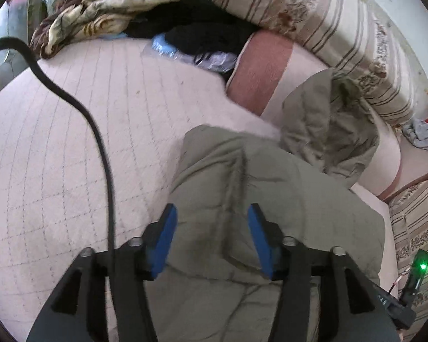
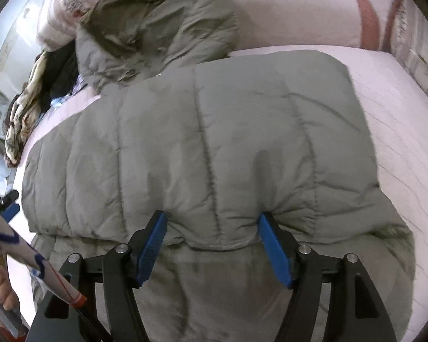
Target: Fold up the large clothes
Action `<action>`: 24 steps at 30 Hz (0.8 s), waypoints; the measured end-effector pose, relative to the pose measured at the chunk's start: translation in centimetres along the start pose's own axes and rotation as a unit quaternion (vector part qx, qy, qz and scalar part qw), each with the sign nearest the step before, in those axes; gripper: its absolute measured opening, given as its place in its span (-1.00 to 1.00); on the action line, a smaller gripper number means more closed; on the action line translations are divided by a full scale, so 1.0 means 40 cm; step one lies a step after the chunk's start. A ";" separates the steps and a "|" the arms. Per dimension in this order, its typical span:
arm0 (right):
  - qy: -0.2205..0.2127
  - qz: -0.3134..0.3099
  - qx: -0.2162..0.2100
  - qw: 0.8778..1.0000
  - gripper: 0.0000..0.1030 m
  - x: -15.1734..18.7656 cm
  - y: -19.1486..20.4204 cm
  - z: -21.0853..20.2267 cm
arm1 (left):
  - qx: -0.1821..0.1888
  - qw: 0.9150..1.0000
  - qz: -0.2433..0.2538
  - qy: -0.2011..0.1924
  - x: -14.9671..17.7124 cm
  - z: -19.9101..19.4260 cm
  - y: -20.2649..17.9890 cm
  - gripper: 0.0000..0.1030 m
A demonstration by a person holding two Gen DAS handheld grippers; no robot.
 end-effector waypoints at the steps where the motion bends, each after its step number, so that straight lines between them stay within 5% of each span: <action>1: 0.002 -0.008 -0.001 1.000 0.41 0.000 0.015 0.005 | -0.008 1.000 0.018 0.001 0.002 0.012 -0.023 0.39; 4: 0.005 -0.036 0.011 0.999 0.50 0.009 0.046 0.019 | -0.037 0.997 0.058 0.022 0.002 0.071 -0.067 0.40; 8: 0.015 -0.038 0.002 0.999 0.54 0.013 0.037 0.026 | -0.062 0.994 0.054 0.066 0.016 0.141 -0.071 0.13; 13: 0.024 -0.031 -0.004 0.999 0.54 0.019 0.020 0.017 | -0.086 0.991 0.071 0.071 0.024 0.088 -0.095 0.01; 20: -0.029 -0.028 -0.004 0.999 0.54 0.013 0.045 -0.144 | -0.120 0.990 0.080 -0.004 0.101 -0.137 -0.053 0.20; 24: -0.037 -0.046 -0.002 0.998 0.54 -0.017 0.102 -0.189 | -0.140 0.987 0.075 -0.033 0.163 -0.184 -0.006 0.21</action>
Point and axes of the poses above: each gripper's, at about its wrist camera, not at the fingertips, and z roughly the way its jaws point, y to its left, x to its underside, the point moved 1 cm from there along z, roughly the way its jaws point, and after that the axes turned 3 degrees about z, right-handed, at the moved point
